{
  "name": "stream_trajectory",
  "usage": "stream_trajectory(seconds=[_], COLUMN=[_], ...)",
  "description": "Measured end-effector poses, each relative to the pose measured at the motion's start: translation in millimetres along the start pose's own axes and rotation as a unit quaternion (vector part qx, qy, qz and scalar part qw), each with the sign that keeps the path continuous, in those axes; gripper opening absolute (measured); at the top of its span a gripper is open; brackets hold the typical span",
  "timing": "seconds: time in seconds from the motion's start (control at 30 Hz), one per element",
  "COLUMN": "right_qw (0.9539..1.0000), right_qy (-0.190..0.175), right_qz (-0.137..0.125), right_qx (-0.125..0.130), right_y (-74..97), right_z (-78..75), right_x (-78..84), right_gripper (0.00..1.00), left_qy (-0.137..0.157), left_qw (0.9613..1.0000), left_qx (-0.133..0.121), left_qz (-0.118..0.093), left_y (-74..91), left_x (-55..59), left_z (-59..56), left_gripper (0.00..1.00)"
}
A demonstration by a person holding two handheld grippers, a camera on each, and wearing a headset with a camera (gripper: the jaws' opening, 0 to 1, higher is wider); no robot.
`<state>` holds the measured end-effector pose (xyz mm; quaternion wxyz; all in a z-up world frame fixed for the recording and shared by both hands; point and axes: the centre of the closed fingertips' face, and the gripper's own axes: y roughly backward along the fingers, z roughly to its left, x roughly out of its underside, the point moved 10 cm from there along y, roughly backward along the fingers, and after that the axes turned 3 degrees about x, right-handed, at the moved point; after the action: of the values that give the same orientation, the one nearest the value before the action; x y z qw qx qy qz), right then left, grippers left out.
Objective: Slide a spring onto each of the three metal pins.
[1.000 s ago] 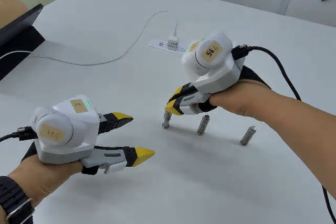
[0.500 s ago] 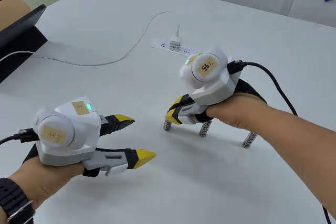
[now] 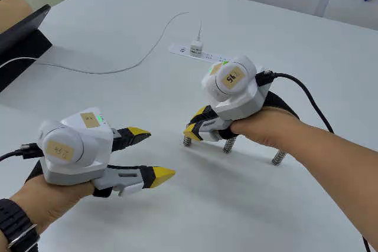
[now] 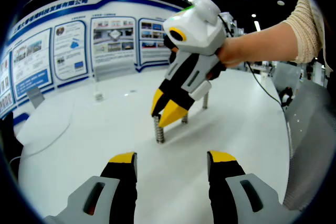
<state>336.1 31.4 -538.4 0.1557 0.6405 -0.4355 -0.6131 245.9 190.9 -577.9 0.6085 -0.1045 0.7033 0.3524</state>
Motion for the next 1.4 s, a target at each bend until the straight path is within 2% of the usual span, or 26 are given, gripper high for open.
stream_trajectory(seconds=[0.37,0.7,0.87,1.07,1.13,1.4], right_qw=[0.999,0.9955,0.9938,0.9885,0.9876,0.9781], right_qy=[-0.017,-0.035,-0.05,-0.079,-0.085,-0.119], right_qz=[-0.036,-0.077,-0.086,-0.107,-0.106,-0.121], right_qx=[0.021,0.042,0.05,0.073,0.079,0.12], right_y=[30.0,60.5,71.0,89.1,94.2,125.1], right_z=[5.7,19.8,26.2,30.2,30.6,31.5], right_x=[4.6,15.6,27.5,48.0,53.8,87.0], right_gripper=[0.21,0.24,0.25,0.25,0.25,0.27], left_qy=[0.0,-0.001,0.0,-0.001,-0.001,-0.002], left_qw=[1.0,1.0,1.0,1.0,1.0,1.0], left_qx=[0.0,0.003,0.003,0.005,0.006,0.006], left_qz=[-0.003,-0.003,-0.002,-0.002,-0.002,-0.002], left_y=[0.2,0.4,0.3,0.1,0.3,0.7], left_x=[-7.1,-11.3,-12.1,-13.7,-13.5,-13.7], left_z=[-4.6,-9.4,-9.2,-10.0,-9.4,-9.4], left_gripper=[0.57,0.59,0.6,0.62,0.62,0.64])
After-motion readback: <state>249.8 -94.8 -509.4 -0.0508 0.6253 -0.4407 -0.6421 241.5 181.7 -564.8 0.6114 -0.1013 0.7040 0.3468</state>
